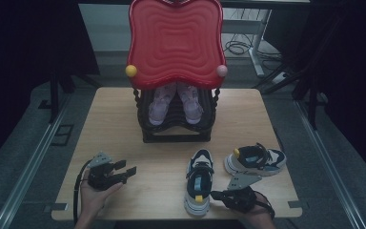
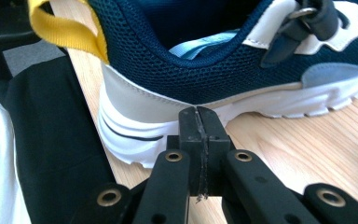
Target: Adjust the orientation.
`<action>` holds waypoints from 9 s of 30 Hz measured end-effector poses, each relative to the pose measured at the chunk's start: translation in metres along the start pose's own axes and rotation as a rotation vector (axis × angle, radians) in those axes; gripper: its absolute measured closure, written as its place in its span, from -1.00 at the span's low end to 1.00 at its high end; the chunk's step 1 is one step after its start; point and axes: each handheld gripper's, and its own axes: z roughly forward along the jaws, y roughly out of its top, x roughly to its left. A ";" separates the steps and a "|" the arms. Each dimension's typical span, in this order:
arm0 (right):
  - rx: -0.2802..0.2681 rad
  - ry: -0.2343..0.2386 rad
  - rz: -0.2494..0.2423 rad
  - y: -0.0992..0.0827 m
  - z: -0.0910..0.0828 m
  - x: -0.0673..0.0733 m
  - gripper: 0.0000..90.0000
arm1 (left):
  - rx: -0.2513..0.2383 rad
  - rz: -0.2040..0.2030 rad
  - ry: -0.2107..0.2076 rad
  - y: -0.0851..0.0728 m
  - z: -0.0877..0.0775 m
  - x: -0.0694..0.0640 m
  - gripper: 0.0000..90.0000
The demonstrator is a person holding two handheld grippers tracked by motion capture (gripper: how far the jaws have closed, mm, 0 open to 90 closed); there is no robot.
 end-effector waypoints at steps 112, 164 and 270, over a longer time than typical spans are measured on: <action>0.195 -0.245 0.266 0.067 -0.067 -0.108 0.31 | 0.008 -0.005 -0.008 0.000 -0.001 0.007 -0.08; 0.350 -0.062 0.021 0.063 -0.066 -0.089 0.73 | 0.009 -0.012 -0.007 -0.001 0.000 0.009 -0.08; 0.610 -0.017 0.077 0.067 -0.032 -0.054 1.00 | 0.020 -0.010 -0.001 -0.002 0.002 0.011 -0.08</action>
